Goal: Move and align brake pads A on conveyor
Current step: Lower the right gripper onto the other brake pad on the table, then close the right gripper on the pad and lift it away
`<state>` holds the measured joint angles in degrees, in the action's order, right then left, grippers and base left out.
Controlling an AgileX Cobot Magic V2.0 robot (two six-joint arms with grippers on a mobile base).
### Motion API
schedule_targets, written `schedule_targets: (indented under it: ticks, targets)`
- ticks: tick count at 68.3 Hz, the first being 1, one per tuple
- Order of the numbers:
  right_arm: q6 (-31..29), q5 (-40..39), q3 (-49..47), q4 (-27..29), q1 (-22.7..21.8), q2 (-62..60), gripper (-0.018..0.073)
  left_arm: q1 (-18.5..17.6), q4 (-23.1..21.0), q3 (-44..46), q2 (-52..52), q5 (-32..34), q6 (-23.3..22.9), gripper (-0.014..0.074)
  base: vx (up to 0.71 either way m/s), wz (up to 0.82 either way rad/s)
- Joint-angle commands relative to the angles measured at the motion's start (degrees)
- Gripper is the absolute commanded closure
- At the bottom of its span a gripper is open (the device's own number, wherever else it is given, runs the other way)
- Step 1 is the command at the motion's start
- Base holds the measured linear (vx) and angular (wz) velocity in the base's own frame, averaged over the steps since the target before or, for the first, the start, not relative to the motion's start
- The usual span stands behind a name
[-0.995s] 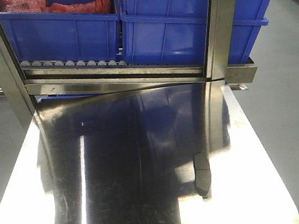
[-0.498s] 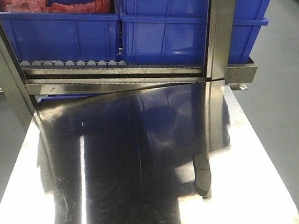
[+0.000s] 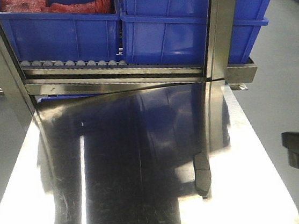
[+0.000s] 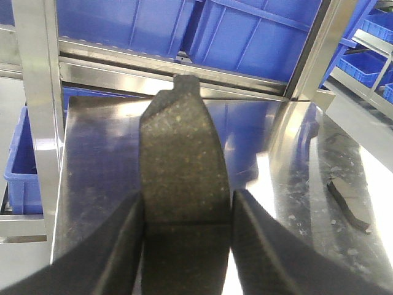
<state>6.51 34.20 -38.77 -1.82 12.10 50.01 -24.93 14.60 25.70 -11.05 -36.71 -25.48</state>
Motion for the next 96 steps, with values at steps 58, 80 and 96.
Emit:
schedule_targets:
  ticks: [58,80,96]
  targets:
    - [19.87,18.15,-33.33,-1.95,15.44,47.93,0.0088,-0.19,0.73,1.46,-0.60,5.73,-0.26,0.0603,0.00,0.00]
    - [22.12,24.79,-42.40,-1.15,15.33,56.14,0.0088,-0.19,0.73,1.46,-0.60,5.73,-0.26,0.0603,0.00,0.00]
    - [22.03,28.59,-45.70,-2.09,15.28,60.39,0.0088,-0.19,0.73,1.46,-0.60,5.73,-0.26,0.0603,0.00,0.00]
